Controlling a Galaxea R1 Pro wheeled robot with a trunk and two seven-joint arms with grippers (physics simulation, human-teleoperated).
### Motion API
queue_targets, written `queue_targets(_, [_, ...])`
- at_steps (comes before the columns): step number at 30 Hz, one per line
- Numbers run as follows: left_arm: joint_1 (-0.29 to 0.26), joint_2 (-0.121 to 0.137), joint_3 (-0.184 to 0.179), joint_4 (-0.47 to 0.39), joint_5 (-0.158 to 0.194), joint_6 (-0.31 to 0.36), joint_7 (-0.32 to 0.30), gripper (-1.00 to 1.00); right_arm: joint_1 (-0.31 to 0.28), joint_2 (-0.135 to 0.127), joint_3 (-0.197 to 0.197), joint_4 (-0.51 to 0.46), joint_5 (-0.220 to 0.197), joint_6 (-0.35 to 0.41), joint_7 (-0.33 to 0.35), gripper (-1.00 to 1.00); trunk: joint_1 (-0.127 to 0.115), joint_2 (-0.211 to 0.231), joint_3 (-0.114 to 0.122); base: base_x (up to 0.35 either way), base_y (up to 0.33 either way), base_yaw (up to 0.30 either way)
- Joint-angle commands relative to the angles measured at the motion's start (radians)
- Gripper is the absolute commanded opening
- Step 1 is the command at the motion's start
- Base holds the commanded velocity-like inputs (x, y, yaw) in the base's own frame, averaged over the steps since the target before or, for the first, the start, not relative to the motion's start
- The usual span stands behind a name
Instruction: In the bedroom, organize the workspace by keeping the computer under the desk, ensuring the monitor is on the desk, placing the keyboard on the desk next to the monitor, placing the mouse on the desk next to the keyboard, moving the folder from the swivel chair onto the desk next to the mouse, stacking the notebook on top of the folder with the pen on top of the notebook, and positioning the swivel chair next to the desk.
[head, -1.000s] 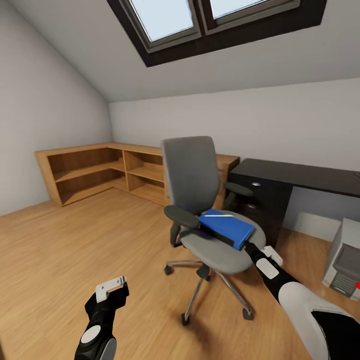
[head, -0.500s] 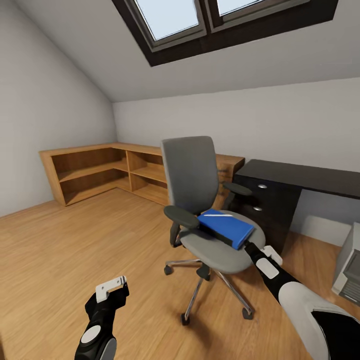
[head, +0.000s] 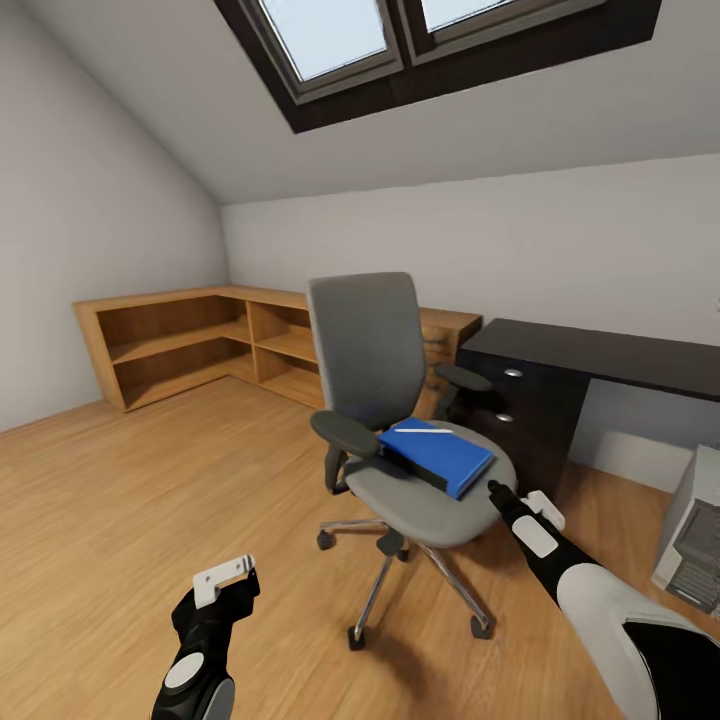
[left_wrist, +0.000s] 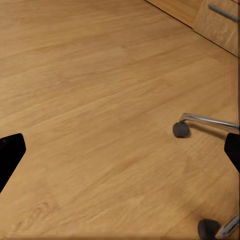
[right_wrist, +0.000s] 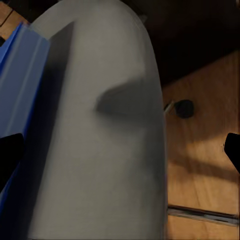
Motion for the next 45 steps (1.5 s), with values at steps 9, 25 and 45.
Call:
queue_targets(9, [-0.001,0.001,-0.002,-0.001,0.006,0.002,0.007,1.0,0.0,0.002,-0.004,-0.001,-0.006,0.0,-0.003,1.0,0.0,0.0,-0.002,0.0,-0.039,0.031])
queue_targets(25, [-0.001,0.001,-0.002,-0.001,0.005,0.001,0.007,1.0,0.0,-0.003,-0.054,0.0,-0.007,0.072,-0.003,1.0,0.0,0.0,-0.016,0.0,0.0,0.158])
queue_targets(45, [-0.001,0.0,-0.002,-0.001,0.006,0.002,0.007,1.0,0.0,-0.003,-0.054,-0.001,-0.006,0.072,-0.001,1.0,0.0,0.0,-0.017,0.063,0.0,0.083])
